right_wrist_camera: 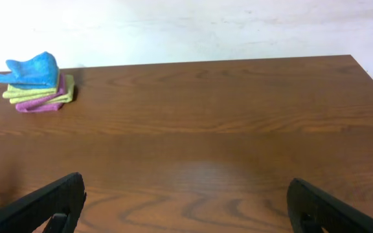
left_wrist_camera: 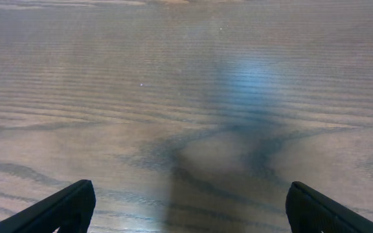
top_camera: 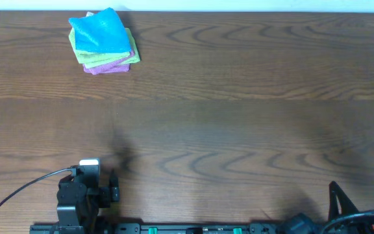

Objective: Fold the cloth

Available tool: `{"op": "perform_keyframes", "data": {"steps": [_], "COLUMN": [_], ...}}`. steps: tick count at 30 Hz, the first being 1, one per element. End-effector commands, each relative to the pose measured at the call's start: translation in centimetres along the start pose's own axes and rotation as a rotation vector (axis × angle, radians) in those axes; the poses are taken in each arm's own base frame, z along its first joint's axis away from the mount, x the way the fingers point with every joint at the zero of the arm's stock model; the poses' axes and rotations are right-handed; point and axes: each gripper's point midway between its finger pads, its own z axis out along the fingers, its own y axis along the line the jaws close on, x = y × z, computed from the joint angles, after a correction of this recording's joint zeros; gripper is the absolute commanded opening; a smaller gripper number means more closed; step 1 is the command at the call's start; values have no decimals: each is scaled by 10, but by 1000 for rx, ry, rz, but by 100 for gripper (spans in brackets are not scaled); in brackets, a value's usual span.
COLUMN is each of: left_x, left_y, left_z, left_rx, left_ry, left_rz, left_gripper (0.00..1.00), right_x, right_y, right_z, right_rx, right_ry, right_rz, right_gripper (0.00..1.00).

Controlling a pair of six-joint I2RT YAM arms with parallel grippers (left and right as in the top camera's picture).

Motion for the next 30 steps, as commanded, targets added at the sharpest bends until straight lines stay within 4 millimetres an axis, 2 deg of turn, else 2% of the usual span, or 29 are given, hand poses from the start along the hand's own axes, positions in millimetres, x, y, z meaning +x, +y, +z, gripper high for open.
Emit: {"op": "perform_keyframes", "data": {"steps": [1,9,12,14,17,21,26,30], "left_x": [17,17,17,17,17,17,17,17], "left_y": [2,2,2,2,2,2,2,2], "left_z": [1,1,1,1,1,1,1,1], "left_rx": [-15,-15,-15,-15,-15,-15,-15,-15], "left_ry": [62,62,62,62,62,62,62,62], "left_rz": [15,15,15,15,15,15,15,15], "left_gripper": [95,95,95,95,95,95,95,95], "right_x": [-1,-1,13,15,26,53,110,139], "right_y": [-2,-2,-8,-9,-18,-22,-10,-15], "right_z": [0,0,0,0,12,49,126,159], "right_rx": [18,18,44,54,144,201,118,122], "right_ry": [-2,-2,52,53,55,1,-60,-24], "right_rz": [17,17,-49,-10,8,26,-13,-25], "right_gripper": [99,99,99,99,99,99,99,99]}}
